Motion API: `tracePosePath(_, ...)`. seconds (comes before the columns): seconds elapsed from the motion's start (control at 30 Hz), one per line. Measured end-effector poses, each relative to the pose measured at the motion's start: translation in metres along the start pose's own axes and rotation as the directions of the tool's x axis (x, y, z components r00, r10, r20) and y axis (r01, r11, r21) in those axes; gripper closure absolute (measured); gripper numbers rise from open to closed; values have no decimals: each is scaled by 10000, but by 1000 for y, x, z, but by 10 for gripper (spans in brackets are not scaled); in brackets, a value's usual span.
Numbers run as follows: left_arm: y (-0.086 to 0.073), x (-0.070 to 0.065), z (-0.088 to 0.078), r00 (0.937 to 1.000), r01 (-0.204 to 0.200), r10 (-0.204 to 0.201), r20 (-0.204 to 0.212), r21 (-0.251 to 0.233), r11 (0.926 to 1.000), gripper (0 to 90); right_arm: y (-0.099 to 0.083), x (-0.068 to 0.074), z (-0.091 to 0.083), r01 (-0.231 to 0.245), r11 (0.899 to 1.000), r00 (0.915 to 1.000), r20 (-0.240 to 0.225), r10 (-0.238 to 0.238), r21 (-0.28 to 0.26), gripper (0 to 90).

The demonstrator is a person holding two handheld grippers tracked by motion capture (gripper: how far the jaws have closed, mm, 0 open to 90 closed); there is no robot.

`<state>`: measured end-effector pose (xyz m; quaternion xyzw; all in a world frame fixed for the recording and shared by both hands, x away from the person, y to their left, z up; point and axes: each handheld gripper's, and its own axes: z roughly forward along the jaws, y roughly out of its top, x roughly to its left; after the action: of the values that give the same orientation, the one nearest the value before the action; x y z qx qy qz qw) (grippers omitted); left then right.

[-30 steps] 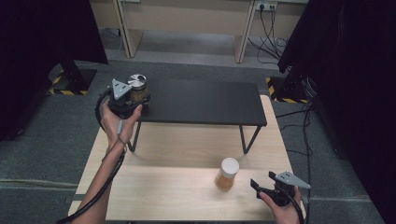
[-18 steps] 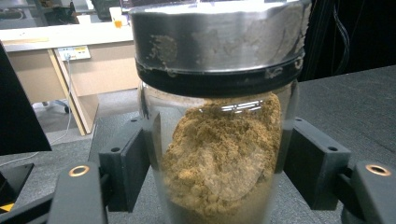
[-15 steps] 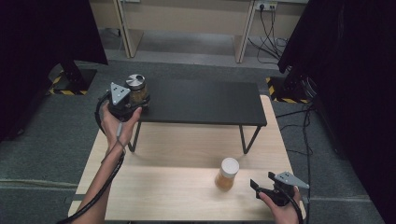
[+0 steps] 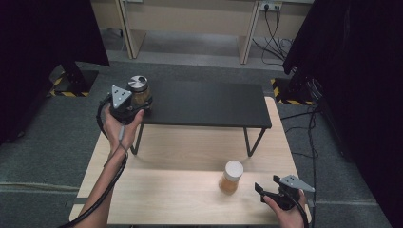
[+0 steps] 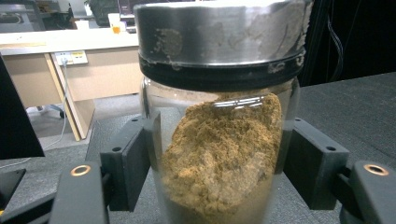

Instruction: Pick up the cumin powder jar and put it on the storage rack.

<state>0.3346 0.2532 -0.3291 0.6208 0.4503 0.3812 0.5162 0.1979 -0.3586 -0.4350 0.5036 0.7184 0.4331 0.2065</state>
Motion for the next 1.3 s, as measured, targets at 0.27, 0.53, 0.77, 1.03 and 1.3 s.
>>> tracePosePath(0.27, 0, 2, 0, 10000, 46, -46, 75, -14, 10000, 295, 0, 0, 1, -10, 10000, 10000, 27, 10, 53, 125)
tracePosePath(0.53, -2, 6, -1, 9992, 321, -321, 228, 4, 9995, 286, 0, 0, 1, -2, 10000, 10000, 30, 2, 51, 125)
tracePosePath(0.77, -9, 3, -9, 9984, 539, -532, 193, -361, 9979, 204, -1, 0, 0, -17, 10000, 10000, 68, 16, 61, 125)
tracePosePath(1.03, -13, -10, -29, 9995, 313, -311, 41, -851, 9959, 146, -1, 0, -1, -2, 10000, 10000, 61, 2, 44, 125)
tracePosePath(1.3, -28, -25, -60, 9997, -90, 52, -256, -1515, 9884, 146, -1, 1, -4, 33, 10000, 10000, 68, -33, -21, 125)
